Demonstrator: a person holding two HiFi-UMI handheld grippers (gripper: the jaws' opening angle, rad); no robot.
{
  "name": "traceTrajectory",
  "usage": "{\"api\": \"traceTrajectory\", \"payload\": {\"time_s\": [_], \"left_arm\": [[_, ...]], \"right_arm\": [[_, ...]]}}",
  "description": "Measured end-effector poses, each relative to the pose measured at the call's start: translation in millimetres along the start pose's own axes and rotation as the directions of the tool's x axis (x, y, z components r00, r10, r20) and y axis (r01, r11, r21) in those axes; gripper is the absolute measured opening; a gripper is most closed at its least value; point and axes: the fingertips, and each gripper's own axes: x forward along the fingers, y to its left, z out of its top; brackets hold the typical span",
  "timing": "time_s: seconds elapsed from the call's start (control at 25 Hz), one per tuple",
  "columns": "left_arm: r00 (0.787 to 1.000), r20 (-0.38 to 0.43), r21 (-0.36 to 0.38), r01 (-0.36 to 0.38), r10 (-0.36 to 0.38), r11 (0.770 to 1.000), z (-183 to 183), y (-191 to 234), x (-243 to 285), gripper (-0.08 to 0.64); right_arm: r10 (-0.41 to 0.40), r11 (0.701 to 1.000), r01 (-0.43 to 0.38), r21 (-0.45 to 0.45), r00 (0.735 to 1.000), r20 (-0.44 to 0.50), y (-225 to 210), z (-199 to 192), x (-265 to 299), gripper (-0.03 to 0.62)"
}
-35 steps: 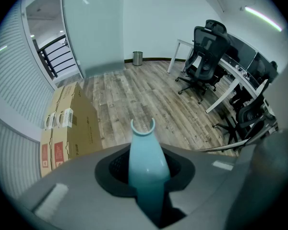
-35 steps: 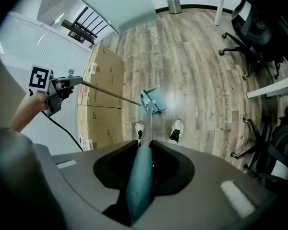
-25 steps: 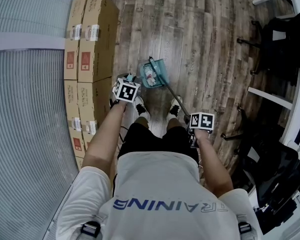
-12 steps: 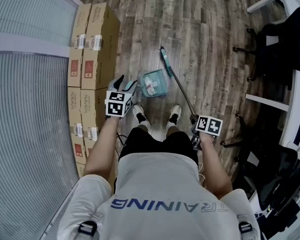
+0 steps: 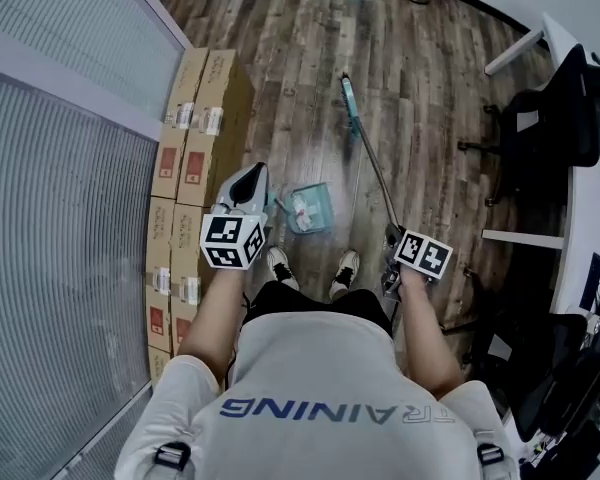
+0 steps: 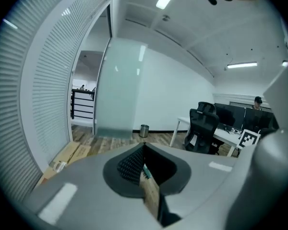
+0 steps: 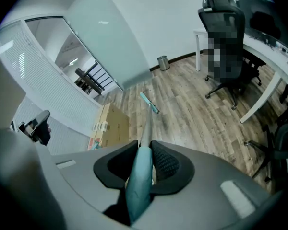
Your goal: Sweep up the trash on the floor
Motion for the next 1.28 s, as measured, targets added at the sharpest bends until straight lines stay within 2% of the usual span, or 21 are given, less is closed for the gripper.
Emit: {"api": "traceTrajectory", "payload": {"time_s": [0.2, 0.32, 0.52, 0.72, 1.28], "left_arm": [[0.991, 0.133, 0.026, 0.016, -0.019, 1.0, 59.1, -19.3, -19.0, 0.003], [0.984, 0.178, 0.042, 0.017, -0.024, 0.999, 80.1, -23.8, -28.0, 0.003], [0.977, 0.213, 0.04, 0.019, -0.027, 0.999, 97.0, -28.6, -39.1, 0.003], [0.971, 0.236, 0.051, 0.024, -0.035, 0.998, 107.2, -33.9, -43.5, 0.003], [0.971, 0.236, 0.049, 0.025, -0.036, 0.998, 108.2, -36.7, -45.6, 0.003]], "right_arm": [[0.054, 0.998, -0.05, -0.039, 0.991, 0.122, 38.9, 44.2, -25.8, 0.107], [0.098, 0.994, -0.089, -0.058, 0.979, 0.18, 62.3, 64.8, -41.7, 0.107], [0.143, 0.986, -0.115, -0.12, 0.956, 0.256, 85.5, 90.6, -68.6, 0.107], [0.165, 0.982, -0.129, -0.135, 0.938, 0.304, 93.7, 108.4, -84.0, 0.107], [0.167, 0.983, -0.134, -0.127, 0.938, 0.304, 90.1, 107.7, -87.5, 0.107]]}}
